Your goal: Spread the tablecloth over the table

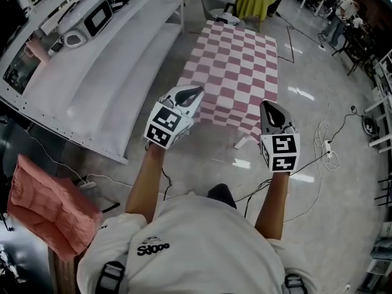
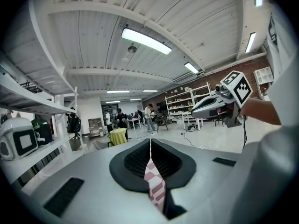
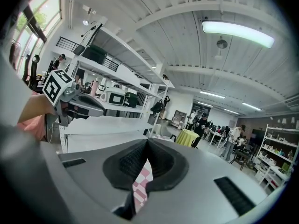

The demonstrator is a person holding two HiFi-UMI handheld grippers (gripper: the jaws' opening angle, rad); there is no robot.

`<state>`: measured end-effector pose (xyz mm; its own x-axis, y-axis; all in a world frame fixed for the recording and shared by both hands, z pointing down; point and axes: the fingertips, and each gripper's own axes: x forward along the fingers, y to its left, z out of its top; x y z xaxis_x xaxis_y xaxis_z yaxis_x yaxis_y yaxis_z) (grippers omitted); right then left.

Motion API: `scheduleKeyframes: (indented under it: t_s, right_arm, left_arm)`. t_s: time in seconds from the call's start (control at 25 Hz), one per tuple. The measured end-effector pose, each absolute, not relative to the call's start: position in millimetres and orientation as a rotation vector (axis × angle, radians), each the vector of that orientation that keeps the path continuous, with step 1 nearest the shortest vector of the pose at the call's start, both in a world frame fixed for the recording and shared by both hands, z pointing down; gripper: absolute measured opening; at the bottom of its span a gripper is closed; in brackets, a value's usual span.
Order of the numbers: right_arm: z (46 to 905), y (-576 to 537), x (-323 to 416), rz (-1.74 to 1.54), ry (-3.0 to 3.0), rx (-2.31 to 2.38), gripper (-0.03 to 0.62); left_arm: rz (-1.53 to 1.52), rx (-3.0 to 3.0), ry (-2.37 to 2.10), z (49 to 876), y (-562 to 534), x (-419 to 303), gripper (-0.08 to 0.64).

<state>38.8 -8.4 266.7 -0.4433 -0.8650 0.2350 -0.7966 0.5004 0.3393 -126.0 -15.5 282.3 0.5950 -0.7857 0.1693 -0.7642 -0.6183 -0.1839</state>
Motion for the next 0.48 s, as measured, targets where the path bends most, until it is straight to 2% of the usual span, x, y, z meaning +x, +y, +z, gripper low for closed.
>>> scheduleKeyframes:
  t_s: [0.48]
  right_arm:
    - [273.9,-0.6,31.0,-0.248,-2.392,1.343,0.023]
  left_arm:
    - [-0.35,-2.718,1.298,282.3,-7.4,-119.9,0.034]
